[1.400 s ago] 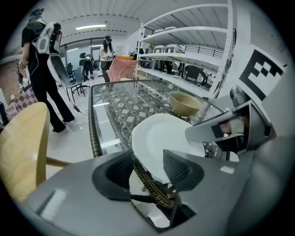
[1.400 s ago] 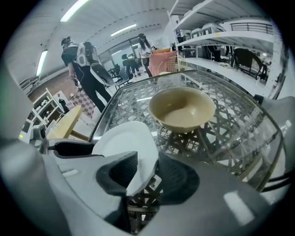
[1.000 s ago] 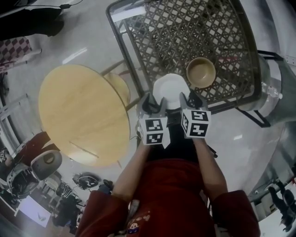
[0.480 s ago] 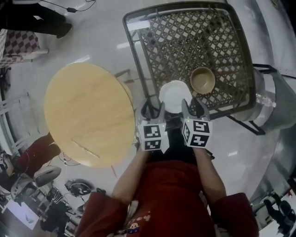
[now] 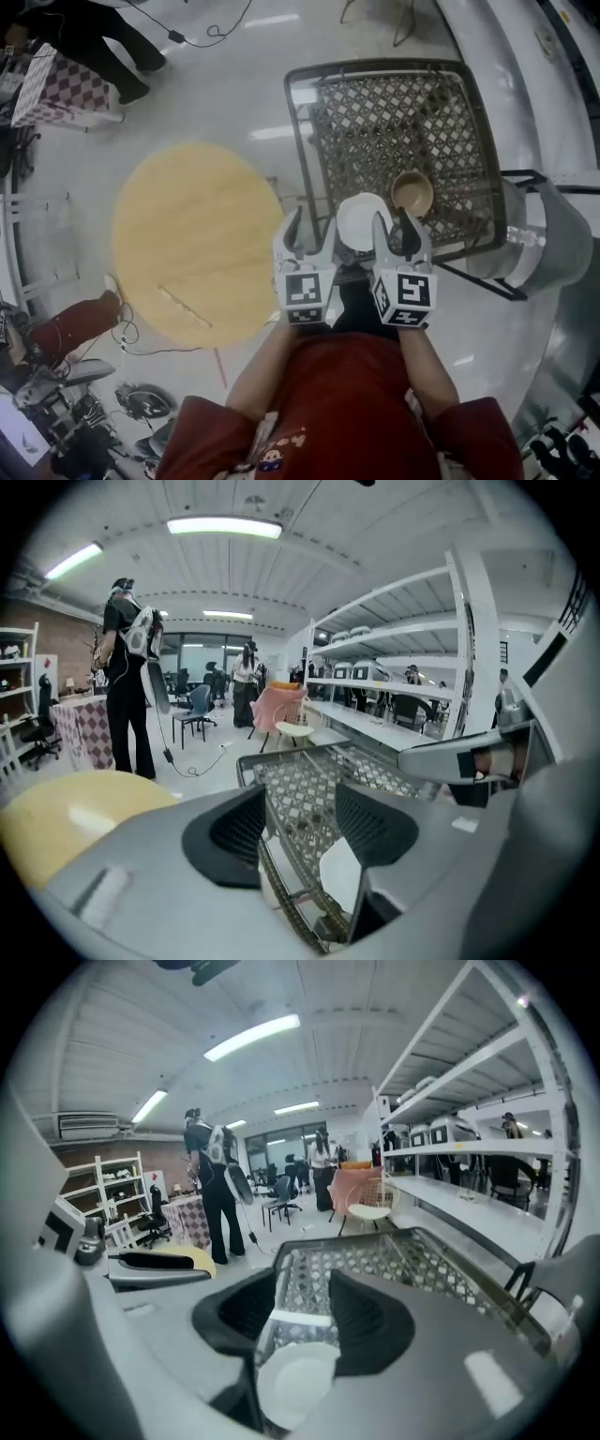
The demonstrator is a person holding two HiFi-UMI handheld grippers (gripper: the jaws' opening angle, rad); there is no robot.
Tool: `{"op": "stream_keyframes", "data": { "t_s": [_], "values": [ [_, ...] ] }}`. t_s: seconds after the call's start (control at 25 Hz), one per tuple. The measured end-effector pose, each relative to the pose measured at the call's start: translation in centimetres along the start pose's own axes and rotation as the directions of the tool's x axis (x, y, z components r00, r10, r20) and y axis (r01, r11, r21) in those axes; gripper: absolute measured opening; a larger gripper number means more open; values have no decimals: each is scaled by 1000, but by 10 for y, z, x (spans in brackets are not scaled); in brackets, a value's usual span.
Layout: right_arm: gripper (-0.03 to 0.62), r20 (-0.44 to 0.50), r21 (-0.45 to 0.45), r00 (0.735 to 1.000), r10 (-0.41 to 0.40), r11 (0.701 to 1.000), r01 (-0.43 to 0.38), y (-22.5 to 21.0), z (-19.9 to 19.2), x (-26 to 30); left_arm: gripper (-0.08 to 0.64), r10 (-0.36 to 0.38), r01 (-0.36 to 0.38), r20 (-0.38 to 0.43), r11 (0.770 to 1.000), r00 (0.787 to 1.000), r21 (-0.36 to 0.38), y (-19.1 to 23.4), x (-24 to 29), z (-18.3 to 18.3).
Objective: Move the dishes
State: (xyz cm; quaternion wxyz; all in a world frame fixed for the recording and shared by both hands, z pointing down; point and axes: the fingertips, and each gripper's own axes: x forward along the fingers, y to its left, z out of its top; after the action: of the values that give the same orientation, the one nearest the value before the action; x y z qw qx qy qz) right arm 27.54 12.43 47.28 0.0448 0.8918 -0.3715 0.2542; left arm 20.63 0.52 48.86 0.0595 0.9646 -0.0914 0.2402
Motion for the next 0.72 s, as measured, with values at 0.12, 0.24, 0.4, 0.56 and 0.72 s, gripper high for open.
{"op": "stream_keyframes", "data": {
  "t_s": [0.12,0.24,0.4,0.56,0.72],
  "values": [
    [170,104,-46,994,33,999,-28,17,41,-12,247,21,-21,120,1000,993,4,11,-22,46],
    [170,189,-91,979,76,994,-60,29,72,-22,247,58,-55,221,998,973,-20,19,-43,81],
    [170,289,-101,949,129,989,-104,44,103,-39,247,108,-119,315,993,943,15,29,-71,108],
    [170,375,-151,902,214,974,-168,64,131,-43,246,195,-209,410,978,891,-11,49,-98,126],
    [170,398,-195,874,278,957,-215,85,140,-40,245,269,-273,445,960,854,-56,67,-120,129]
  ]
}}
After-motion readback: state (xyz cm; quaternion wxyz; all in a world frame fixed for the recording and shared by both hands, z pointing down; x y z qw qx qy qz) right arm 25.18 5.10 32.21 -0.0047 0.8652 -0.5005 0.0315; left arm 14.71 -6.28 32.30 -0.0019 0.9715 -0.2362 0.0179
